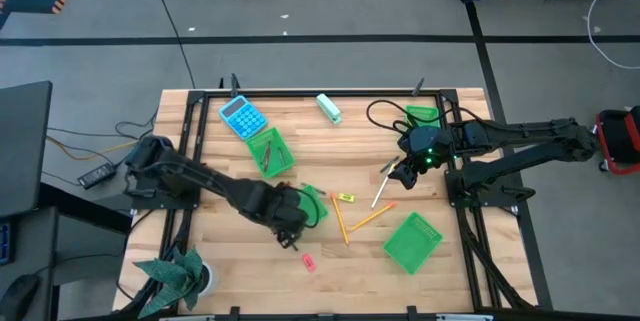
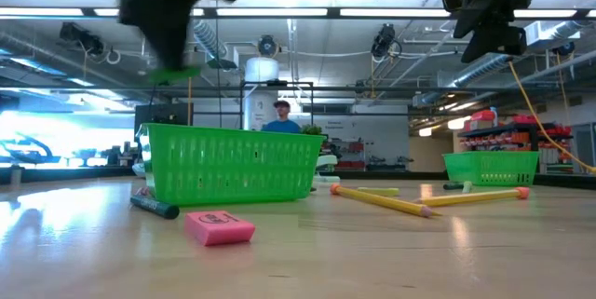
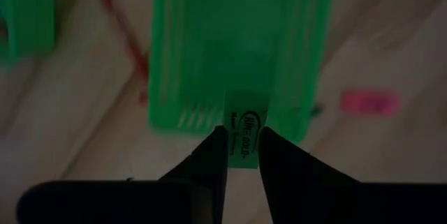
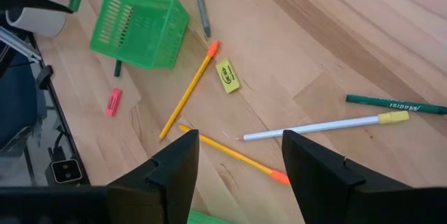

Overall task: Sort crayons/erasers/pens/pencils in bins
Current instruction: Put the green eraser into the bottom left green bin

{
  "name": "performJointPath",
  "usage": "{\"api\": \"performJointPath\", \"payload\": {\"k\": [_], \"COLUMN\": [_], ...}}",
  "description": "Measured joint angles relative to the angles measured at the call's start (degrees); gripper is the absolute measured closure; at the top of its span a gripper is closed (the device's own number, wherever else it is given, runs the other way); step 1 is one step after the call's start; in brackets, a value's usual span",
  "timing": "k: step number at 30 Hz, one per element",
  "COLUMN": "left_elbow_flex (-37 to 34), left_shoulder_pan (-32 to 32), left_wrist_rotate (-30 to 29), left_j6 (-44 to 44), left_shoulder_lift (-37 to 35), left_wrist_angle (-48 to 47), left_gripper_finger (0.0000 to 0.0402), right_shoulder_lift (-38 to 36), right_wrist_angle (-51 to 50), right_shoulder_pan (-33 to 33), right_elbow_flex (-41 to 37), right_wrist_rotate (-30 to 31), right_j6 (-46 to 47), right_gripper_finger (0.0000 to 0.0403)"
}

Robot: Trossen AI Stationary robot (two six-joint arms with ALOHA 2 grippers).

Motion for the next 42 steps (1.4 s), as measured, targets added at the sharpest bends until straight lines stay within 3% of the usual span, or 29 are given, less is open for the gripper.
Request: {"api": "performJointPath", "payload": {"k": [6,15,23,42], "left_elbow_flex": [0.48,-0.16,-0.18,-0.18], "left_shoulder_pan": [4.73,10.22,9.95,9.64], "left_wrist_rotate": [-2.06,-1.34,3.63,4.57], "left_j6": [5.17,10.94,13.49,12.81], "left_shoulder_lift": [0.61,4.38,10.68,14.08], "left_wrist_angle": [7.31,9.52,9.83,12.27], "left_gripper_finger": [0.0318,0.032,0.0315,0.0304], "right_shoulder_lift": [0.0,0.01,0.0,0.0], "right_wrist_angle": [0.0,0.47,0.47,0.57], "right_shoulder_pan": [0.0,0.0,-0.02,-0.02], "right_elbow_flex": [0.0,0.02,0.02,0.02], "right_wrist_rotate": [0.01,-0.03,0.0,0.03], "right_j6": [0.0,0.02,0.02,-1.08], "right_gripper_finger": [0.0192,0.0192,0.0192,0.0192]}}
